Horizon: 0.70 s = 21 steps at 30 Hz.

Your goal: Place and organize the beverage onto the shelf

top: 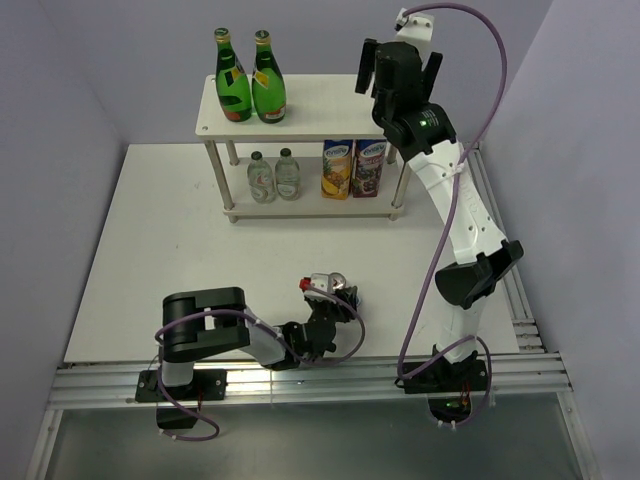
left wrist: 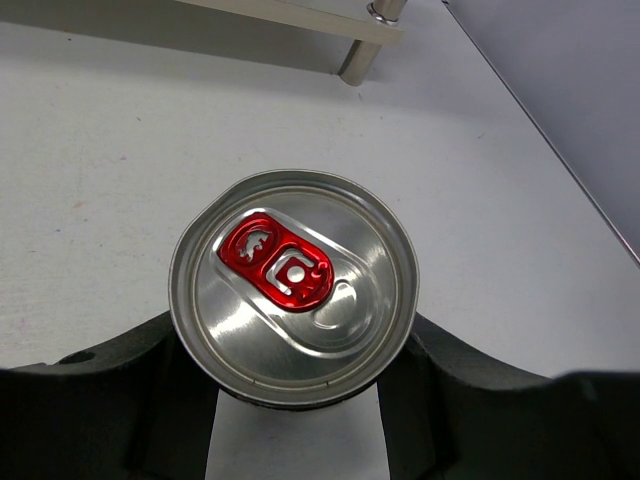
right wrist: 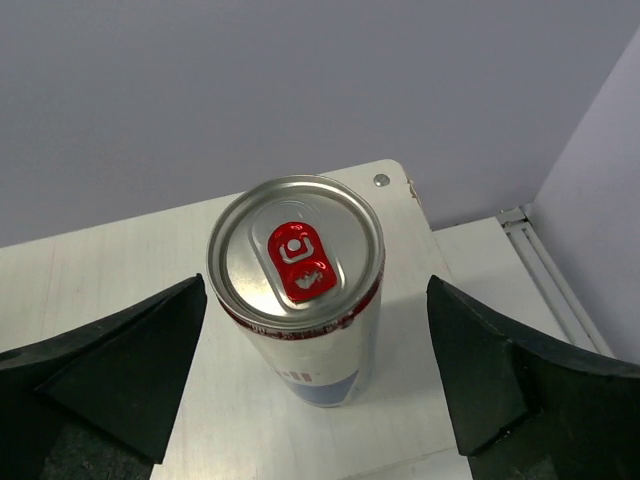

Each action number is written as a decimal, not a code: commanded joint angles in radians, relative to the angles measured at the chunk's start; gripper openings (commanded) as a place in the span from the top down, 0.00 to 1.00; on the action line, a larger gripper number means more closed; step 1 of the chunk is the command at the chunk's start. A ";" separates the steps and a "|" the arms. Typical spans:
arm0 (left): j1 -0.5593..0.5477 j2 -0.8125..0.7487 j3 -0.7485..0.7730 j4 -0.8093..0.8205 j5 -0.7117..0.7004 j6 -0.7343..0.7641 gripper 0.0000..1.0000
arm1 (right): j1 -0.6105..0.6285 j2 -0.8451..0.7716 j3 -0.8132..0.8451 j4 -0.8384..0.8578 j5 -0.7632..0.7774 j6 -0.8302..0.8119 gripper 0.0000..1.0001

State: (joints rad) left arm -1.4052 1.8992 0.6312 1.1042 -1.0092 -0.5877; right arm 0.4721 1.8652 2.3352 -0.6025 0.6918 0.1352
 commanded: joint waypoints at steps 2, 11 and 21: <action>-0.023 0.081 -0.031 -0.248 0.075 0.019 1.00 | -0.007 -0.017 -0.030 0.049 0.011 -0.003 0.00; -0.028 0.078 -0.015 -0.282 0.063 0.026 1.00 | -0.007 -0.122 -0.183 0.059 0.035 0.064 0.00; -0.031 0.092 0.028 -0.354 0.052 0.011 1.00 | -0.006 -0.333 -0.427 0.038 -0.139 0.173 0.00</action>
State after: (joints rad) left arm -1.4181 1.9102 0.6853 1.0328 -1.0199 -0.5850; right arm 0.4706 1.6062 1.9369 -0.5686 0.6132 0.2516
